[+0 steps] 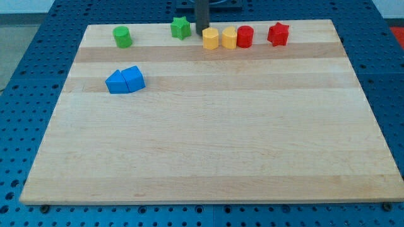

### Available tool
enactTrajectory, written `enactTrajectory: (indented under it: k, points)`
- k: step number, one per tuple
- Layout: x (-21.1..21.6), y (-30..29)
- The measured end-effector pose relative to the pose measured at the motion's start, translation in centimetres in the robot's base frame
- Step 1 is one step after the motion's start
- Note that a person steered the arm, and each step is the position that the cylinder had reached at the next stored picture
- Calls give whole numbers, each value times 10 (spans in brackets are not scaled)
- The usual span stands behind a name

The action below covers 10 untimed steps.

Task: Move the yellow heart below yellow hexagon

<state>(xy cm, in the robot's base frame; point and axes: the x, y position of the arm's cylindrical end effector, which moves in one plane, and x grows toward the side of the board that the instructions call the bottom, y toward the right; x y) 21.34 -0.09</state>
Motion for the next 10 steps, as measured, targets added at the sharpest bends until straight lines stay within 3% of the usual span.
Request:
enactTrajectory:
  k: [1,3,4,6,8,10]
  points:
    - [-20,1]
    - [-12,-129]
    - [-9,-123]
    - [-11,12]
    - [-4,64]
    - [47,46]
